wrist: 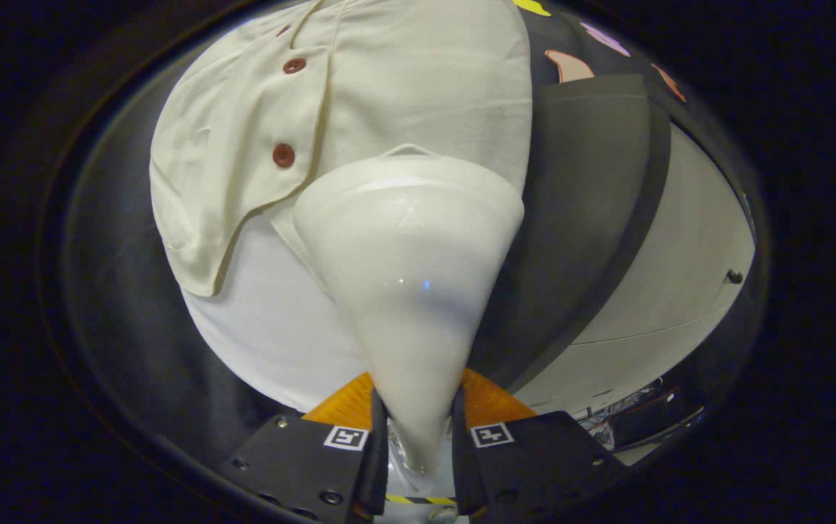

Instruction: Iron the clothes twice with a garment steamer, once on the left side and once on the right side.

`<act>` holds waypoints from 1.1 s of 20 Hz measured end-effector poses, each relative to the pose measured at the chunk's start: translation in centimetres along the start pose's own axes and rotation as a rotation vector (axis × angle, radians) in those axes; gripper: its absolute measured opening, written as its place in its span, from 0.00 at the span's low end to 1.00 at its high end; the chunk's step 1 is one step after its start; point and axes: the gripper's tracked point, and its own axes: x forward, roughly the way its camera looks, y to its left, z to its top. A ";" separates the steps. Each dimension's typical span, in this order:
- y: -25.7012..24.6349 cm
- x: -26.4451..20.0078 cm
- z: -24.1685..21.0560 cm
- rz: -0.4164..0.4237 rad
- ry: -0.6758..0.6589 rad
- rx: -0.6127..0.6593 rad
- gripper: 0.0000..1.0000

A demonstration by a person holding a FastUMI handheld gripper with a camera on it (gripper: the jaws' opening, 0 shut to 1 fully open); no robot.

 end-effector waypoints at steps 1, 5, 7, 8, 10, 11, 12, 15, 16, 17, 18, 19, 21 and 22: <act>0.0 0.0 -0.2 0.000 0.000 -0.003 0.37; -0.1 -0.8 -1.8 -0.012 0.041 0.006 0.37; -0.1 -1.8 -2.5 -0.008 0.047 0.028 0.37; -0.3 -2.5 -2.9 -0.014 0.044 0.038 0.37; -0.6 -4.0 -3.3 -0.028 0.035 0.056 0.37; -0.9 -5.0 -3.6 -0.035 0.035 0.060 0.37; -1.0 -6.1 -3.8 -0.038 0.034 0.067 0.37; -1.6 -10.1 -4.1 -0.054 0.012 0.099 0.37; -1.8 -11.5 -4.1 -0.066 -0.003 0.101 0.36; -2.0 -13.0 -4.0 -0.079 -0.018 0.102 0.37; -2.1 -14.4 -3.8 -0.090 -0.037 0.112 0.37; -2.2 -15.8 -3.6 -0.092 -0.054 0.118 0.37; -2.6 -18.9 -3.1 -0.102 -0.078 0.136 0.37; -2.9 -20.5 -2.8 -0.113 -0.095 0.154 0.37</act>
